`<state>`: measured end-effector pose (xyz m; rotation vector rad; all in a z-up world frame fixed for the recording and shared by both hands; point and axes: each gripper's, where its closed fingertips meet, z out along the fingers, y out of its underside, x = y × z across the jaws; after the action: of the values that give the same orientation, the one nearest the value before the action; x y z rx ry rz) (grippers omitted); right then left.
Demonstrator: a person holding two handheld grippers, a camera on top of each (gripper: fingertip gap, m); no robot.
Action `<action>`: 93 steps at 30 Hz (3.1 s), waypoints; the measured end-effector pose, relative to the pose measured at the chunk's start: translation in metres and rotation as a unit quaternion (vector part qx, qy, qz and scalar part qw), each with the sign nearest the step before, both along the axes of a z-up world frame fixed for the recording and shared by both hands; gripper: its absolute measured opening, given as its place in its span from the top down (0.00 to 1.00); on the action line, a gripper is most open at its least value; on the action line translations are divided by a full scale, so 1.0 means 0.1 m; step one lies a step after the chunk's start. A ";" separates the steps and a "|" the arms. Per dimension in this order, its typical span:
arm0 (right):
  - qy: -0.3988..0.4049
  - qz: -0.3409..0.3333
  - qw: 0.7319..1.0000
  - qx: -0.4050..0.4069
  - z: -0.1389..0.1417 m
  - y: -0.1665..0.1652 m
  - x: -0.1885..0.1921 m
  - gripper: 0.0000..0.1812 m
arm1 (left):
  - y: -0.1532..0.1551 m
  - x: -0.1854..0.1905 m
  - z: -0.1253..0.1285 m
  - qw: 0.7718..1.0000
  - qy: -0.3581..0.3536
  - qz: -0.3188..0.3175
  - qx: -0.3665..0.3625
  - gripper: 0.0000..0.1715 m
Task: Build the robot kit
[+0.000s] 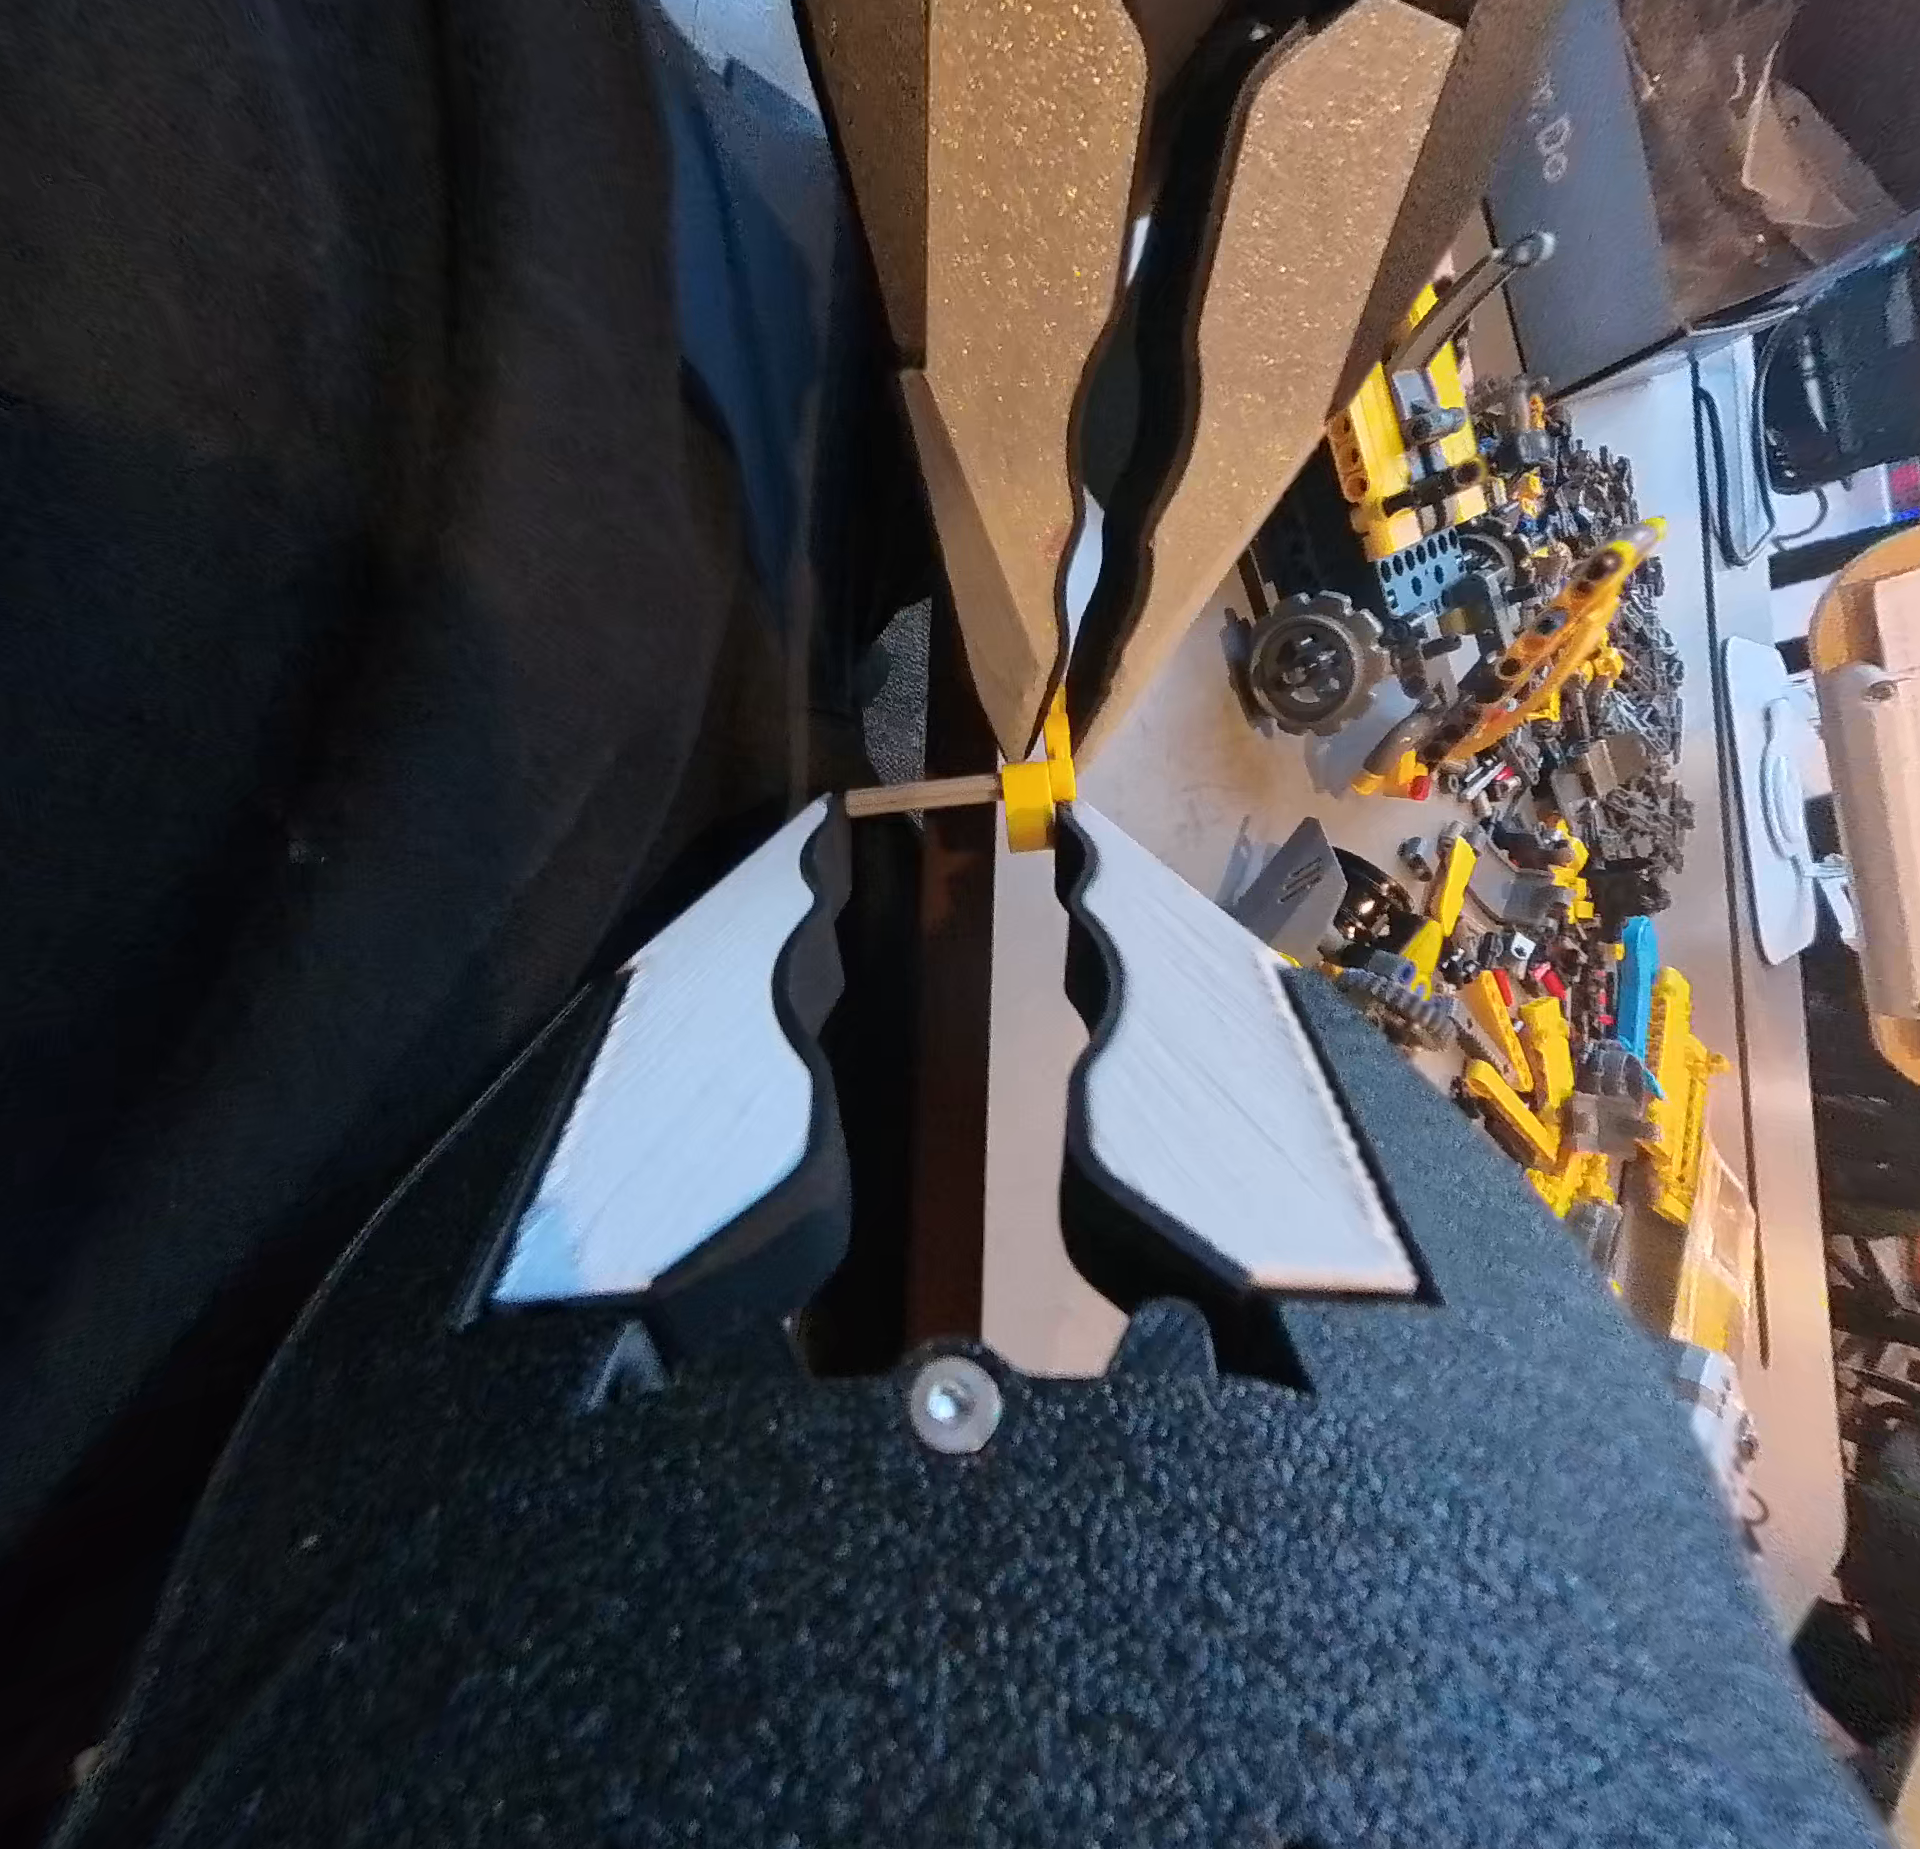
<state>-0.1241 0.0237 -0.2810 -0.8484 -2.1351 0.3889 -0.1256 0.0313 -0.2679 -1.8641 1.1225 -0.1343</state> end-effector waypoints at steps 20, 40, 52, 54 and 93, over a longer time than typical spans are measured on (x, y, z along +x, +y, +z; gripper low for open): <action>-0.018 0.008 0.999 0.041 -0.04 0.01 0.02 0.77 | 0.00 0.01 -0.08 1.000 -0.005 0.008 -0.026 0.99; -0.028 -0.011 0.999 0.011 -0.07 0.00 0.04 0.77 | 0.00 0.04 -0.10 0.999 -0.011 0.009 -0.035 0.99; -0.052 -0.029 0.998 -0.019 -0.15 -0.03 0.07 0.78 | -0.02 0.06 -0.17 0.999 0.007 0.011 -0.043 0.99; -0.055 -0.037 0.997 -0.032 -0.16 -0.04 0.08 0.78 | -0.03 0.06 -0.18 0.999 0.008 0.013 -0.044 0.99; -0.071 -0.062 0.992 -0.077 -0.24 -0.07 0.10 0.77 | -0.08 0.06 -0.28 0.998 0.027 -0.001 -0.060 0.99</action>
<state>-0.1144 0.0164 -0.3048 -1.1221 -2.1891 0.4452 -0.1191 0.0231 -0.2955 -1.9830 1.1753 -0.1576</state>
